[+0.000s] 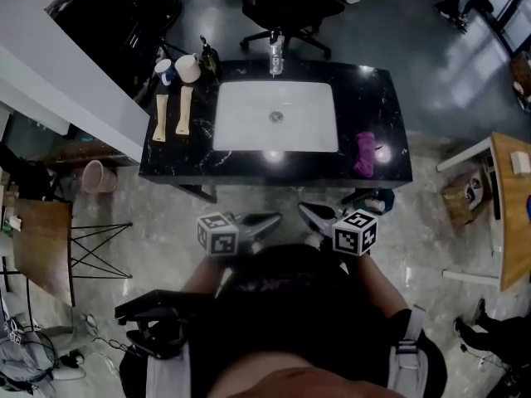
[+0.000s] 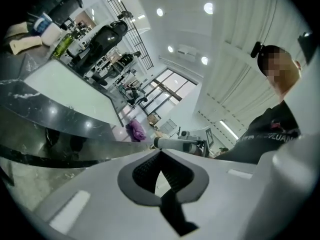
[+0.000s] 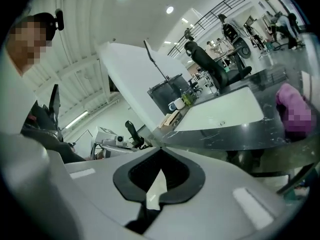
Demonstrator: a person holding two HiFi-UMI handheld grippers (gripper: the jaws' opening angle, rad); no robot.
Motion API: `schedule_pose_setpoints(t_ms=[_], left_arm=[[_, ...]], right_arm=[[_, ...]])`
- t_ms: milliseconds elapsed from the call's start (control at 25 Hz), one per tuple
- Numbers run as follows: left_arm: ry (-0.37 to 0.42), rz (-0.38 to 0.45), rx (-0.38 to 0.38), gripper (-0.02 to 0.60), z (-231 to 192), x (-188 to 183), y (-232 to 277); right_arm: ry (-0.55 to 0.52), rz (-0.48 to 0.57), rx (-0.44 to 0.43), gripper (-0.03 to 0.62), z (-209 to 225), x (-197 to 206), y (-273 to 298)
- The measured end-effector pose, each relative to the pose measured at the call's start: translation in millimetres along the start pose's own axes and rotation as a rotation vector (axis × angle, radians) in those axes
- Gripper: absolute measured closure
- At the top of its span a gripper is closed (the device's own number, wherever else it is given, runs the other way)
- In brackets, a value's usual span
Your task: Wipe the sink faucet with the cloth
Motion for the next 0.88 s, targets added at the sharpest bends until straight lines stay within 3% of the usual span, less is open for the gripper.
schedule_pose_setpoints(t_ms=[400,880], left_arm=[[-0.022,0.037,-0.058,0.581,-4.9,-7.2,7.8],[-0.055,0.042,-0.059,0.58,-11.6,-11.1,7.3]], right_arm=[[0.002,-0.036,-0.064,0.583,10.8,-9.8,2.6],[0.008,-0.039,-0.071,0.583,13.2,-12.2,6.2]])
Point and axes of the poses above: the fingertips, and each gripper's own axes: y forward along the fingers, z to its right, x out of its underside, the point moved 5 cm from there along -y, backward along the fingers, and after that the axes turned 6 degrees about x, right-handed, at the moved point
